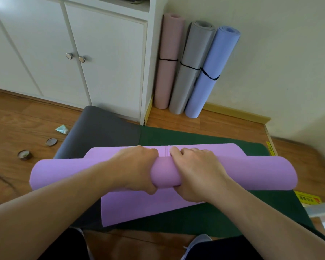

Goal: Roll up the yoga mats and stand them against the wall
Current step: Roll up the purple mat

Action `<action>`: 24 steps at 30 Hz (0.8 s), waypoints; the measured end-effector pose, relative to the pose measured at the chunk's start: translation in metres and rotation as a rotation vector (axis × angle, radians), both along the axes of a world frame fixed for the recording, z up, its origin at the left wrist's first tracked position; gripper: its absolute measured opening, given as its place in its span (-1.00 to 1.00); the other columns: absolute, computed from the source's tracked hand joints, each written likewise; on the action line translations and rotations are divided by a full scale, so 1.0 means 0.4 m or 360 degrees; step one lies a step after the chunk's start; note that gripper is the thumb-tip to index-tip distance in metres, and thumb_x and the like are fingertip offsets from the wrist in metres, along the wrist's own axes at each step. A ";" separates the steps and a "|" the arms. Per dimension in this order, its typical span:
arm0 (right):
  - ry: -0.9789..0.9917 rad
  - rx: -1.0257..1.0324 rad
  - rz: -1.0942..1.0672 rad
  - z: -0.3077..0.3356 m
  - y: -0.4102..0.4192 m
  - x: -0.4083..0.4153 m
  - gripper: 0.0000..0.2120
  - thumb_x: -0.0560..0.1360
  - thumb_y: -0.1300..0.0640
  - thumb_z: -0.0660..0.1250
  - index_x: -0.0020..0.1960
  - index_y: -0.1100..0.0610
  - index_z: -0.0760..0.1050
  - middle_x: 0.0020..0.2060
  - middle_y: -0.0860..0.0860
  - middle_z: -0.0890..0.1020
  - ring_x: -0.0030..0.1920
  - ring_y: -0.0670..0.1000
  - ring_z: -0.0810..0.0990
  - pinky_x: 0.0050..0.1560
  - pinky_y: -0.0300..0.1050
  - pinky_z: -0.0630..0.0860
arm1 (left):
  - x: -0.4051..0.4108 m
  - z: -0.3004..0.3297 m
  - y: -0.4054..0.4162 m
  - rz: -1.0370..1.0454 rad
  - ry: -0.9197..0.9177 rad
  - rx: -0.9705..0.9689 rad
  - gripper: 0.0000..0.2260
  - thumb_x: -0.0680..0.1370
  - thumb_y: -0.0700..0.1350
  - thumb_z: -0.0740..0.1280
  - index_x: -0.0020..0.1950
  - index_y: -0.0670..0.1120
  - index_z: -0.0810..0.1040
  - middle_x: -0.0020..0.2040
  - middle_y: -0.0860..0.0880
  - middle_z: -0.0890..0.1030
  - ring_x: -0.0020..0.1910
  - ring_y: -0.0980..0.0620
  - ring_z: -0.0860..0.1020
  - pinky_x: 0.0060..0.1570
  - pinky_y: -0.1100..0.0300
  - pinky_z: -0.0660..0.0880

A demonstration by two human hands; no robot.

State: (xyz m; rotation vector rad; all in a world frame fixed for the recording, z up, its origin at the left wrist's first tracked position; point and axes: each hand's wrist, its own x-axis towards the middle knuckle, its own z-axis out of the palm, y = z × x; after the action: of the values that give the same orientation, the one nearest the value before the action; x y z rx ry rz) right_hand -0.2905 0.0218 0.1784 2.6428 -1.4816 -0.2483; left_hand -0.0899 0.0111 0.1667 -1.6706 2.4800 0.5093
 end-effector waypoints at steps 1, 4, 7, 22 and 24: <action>-0.0011 0.0000 -0.0002 -0.002 0.000 -0.002 -0.45 0.39 -0.09 0.43 0.26 0.05 0.29 -0.05 -0.01 0.58 -0.07 0.16 0.60 -0.25 0.00 0.31 | -0.007 -0.004 0.007 -0.0023 -0.0022 -0.0043 -0.44 0.30 0.25 0.54 0.18 0.10 0.43 0.03 0.10 0.56 -0.06 0.04 0.56 -0.12 0.09 0.53; -0.0068 0.0109 -0.0098 0.000 -0.006 -0.013 -0.55 0.37 -0.08 0.40 0.09 0.00 0.23 -0.13 -0.04 0.57 -0.18 0.13 0.56 -0.30 -0.01 0.38 | -0.026 -0.020 0.023 -0.0126 -0.0124 -0.0343 -0.41 0.37 0.16 0.51 0.29 0.04 0.36 0.15 0.06 0.53 0.08 -0.02 0.56 0.00 0.10 0.49; -0.0143 0.0160 -0.0105 -0.001 -0.009 -0.019 -0.53 0.39 -0.12 0.40 0.07 -0.05 0.16 -0.06 -0.06 0.57 -0.10 0.12 0.58 -0.25 -0.01 0.39 | -0.033 -0.022 0.019 -0.0115 -0.0132 -0.0429 -0.49 0.42 0.12 0.49 0.25 0.02 0.37 0.12 0.05 0.56 0.04 -0.02 0.58 -0.06 0.11 0.49; -0.0039 0.0160 -0.0101 0.012 -0.011 -0.013 -0.60 0.35 -0.09 0.39 0.01 -0.03 0.22 -0.21 -0.08 0.52 -0.25 0.09 0.50 -0.34 -0.05 0.37 | -0.033 -0.021 0.020 -0.0106 -0.0158 -0.0442 -0.45 0.37 0.17 0.51 0.21 0.04 0.33 0.07 0.07 0.51 0.00 -0.01 0.54 -0.08 0.10 0.40; -0.0078 0.0171 -0.0103 0.010 -0.008 -0.013 -0.57 0.37 -0.13 0.40 0.07 -0.05 0.24 -0.16 -0.09 0.53 -0.20 0.09 0.52 -0.30 -0.03 0.38 | -0.035 -0.015 0.015 -0.0064 -0.0132 -0.0381 -0.50 0.38 0.14 0.51 0.16 0.04 0.34 -0.01 0.10 0.51 -0.08 0.00 0.51 -0.16 0.11 0.38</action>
State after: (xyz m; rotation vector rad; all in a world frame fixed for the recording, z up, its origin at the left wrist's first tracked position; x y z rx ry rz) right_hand -0.2958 0.0186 0.1824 2.7045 -1.6149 -0.2782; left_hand -0.1039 0.0170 0.1609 -1.6774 2.5930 0.1391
